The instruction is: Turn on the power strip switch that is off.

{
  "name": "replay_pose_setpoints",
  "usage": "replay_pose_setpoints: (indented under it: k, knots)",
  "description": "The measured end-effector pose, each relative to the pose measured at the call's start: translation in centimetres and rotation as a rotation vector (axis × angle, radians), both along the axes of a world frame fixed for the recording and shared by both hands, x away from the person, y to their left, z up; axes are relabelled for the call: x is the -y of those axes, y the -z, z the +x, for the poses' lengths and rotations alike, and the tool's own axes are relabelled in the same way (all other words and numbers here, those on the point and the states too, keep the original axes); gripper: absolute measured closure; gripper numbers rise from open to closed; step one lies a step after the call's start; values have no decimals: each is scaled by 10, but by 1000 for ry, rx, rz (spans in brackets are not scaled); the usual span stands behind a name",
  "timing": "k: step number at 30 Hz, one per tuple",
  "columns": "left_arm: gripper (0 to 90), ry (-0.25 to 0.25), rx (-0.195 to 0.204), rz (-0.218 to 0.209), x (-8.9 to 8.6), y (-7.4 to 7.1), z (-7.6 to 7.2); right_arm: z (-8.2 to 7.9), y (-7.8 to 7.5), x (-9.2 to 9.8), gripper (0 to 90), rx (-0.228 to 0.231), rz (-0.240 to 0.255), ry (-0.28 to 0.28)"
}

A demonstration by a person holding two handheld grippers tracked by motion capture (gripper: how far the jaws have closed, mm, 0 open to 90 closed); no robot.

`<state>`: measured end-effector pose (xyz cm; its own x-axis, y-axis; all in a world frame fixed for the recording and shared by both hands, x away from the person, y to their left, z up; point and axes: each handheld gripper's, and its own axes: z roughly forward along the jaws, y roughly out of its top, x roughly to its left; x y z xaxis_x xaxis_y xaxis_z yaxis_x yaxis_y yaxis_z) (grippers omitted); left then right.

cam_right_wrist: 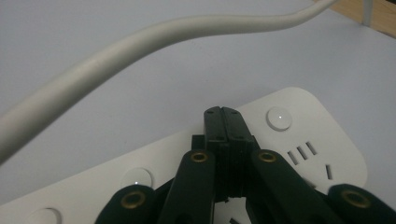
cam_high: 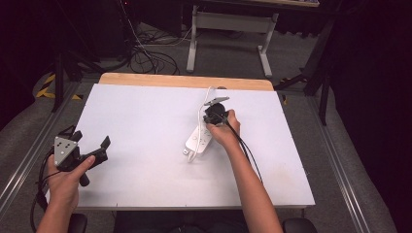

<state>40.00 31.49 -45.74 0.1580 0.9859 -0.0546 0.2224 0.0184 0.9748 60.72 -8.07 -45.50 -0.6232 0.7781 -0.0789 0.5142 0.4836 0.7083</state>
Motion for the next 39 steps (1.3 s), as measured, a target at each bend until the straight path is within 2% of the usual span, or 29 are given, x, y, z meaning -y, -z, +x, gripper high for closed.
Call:
replay_pose_setpoints:
  k: [5, 6, 15, 19, 25, 28, 39]
  knots:
    - [71, 1, -1, 1, 0, 0, 1, 2, -1, 3, 900, -7, 21, 0]
    - [72, 2, 0, 2, 0, 0, 1, 2, -1, 3, 900, 2, 8, 0]
    - [72, 1, -3, -2, 1, 1, 2, 3, 0, 2, 900, 5, 14, -3]
    - [71, 2, -3, -4, 0, 1, 2, 3, -2, 4, 900, 3, 34, -2]
    - [72, 2, -4, -8, 0, 1, 2, 2, 0, 15, 900, 44, 57, 31]
    - [71, -1, -5, -8, 0, 1, 2, 0, -2, 19, 900, 65, 86, 35]
    - [71, -4, -8, -4, -1, 1, 1, -10, -23, 37, 900, 131, 115, 38]
